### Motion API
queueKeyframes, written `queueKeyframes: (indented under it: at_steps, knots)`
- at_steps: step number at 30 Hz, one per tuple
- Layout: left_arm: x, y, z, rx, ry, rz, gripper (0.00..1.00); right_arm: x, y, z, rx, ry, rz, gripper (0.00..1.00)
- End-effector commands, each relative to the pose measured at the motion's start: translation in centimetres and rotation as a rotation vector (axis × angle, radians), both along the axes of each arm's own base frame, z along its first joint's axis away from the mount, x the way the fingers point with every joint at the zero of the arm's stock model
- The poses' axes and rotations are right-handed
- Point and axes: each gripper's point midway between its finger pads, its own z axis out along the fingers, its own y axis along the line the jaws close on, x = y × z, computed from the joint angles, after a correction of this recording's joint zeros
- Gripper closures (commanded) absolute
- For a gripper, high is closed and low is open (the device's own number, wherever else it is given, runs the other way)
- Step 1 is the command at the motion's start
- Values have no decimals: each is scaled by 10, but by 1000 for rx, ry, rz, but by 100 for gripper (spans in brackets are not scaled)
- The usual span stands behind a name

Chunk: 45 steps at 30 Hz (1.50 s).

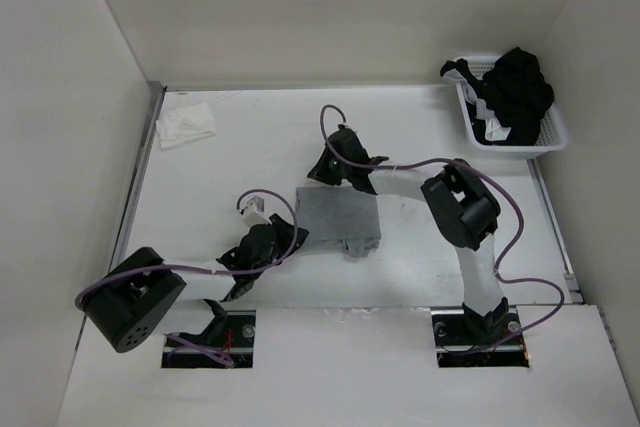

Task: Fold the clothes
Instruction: Fold the tank top

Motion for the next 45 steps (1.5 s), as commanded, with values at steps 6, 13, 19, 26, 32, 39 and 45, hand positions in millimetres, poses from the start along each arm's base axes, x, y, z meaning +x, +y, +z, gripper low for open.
queueKeyframes:
  at_steps: [6, 13, 19, 26, 32, 39, 45]
  knots:
    - [4, 7, 40, -76, -84, 26, 70, 6, 5, 110, 177, -237, -13, 92]
    - [20, 35, 81, 5, -184, 71, 64, -54, -52, 132, 133, -345, -1, 80]
    - [27, 87, 94, 151, -217, 169, 57, -109, -137, 129, 61, -453, -101, 59]
    - [35, 132, 85, 262, -131, 279, 51, -113, -237, 124, 37, -524, -394, 37]
    - [44, 150, 81, 299, -76, 314, 50, -99, -271, 122, 4, -533, -503, 33]
    - [52, 150, 78, 312, -64, 315, 50, -99, -277, 87, -29, -495, -527, 34]
    - [54, 143, 69, 314, -54, 299, 52, -98, -276, 89, -33, -504, -523, 42]
